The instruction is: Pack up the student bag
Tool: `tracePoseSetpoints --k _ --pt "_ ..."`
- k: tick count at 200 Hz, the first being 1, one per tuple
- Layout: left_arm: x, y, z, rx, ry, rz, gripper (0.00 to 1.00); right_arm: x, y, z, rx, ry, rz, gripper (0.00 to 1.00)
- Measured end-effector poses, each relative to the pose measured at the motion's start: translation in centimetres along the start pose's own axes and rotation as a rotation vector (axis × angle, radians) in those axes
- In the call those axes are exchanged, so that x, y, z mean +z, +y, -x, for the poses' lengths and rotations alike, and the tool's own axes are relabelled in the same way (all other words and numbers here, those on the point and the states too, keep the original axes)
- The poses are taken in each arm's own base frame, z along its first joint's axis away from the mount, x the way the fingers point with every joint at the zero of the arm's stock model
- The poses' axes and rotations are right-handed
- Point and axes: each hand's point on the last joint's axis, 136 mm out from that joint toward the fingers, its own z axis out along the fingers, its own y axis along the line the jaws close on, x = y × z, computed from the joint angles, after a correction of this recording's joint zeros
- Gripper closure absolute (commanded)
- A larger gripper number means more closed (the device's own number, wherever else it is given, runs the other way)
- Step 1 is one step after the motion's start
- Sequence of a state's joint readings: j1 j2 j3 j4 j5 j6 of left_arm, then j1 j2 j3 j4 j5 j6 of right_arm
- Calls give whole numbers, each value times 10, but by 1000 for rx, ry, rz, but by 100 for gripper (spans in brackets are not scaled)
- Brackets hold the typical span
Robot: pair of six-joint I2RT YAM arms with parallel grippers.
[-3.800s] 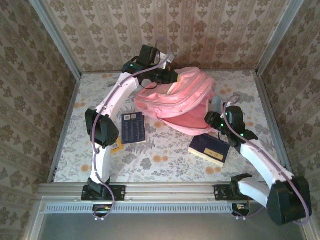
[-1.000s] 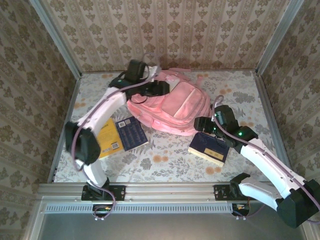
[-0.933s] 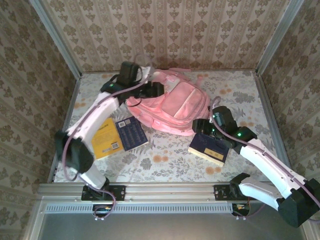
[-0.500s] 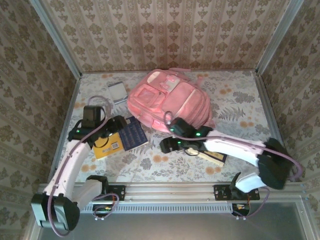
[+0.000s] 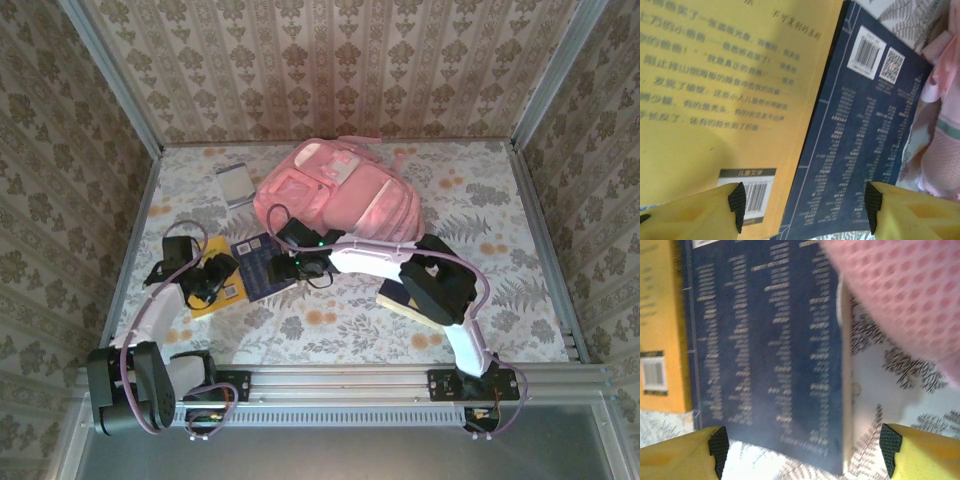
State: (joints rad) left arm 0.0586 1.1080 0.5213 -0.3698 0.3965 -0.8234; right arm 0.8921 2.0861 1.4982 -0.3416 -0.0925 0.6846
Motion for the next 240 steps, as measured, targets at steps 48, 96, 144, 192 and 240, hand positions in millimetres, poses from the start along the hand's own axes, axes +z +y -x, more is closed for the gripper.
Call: tracePoseSetpoints --k 48,96,144,192,240 --pt "17 -7 0 4 -2 -24 38 16 3 6 31 66 59 27" --pt "37 -12 -1 12 -1 -26 48 21 13 5 54 98 125 40" --pt "43 -18 6 30 -29 -51 50 22 15 2 96 114 142 60" --pt "36 -17 2 41 -32 -38 47 18 12 2 94 100 128 75" --pt "20 -10 -10 65 -19 0 40 10 13 -2 120 83 139 94"
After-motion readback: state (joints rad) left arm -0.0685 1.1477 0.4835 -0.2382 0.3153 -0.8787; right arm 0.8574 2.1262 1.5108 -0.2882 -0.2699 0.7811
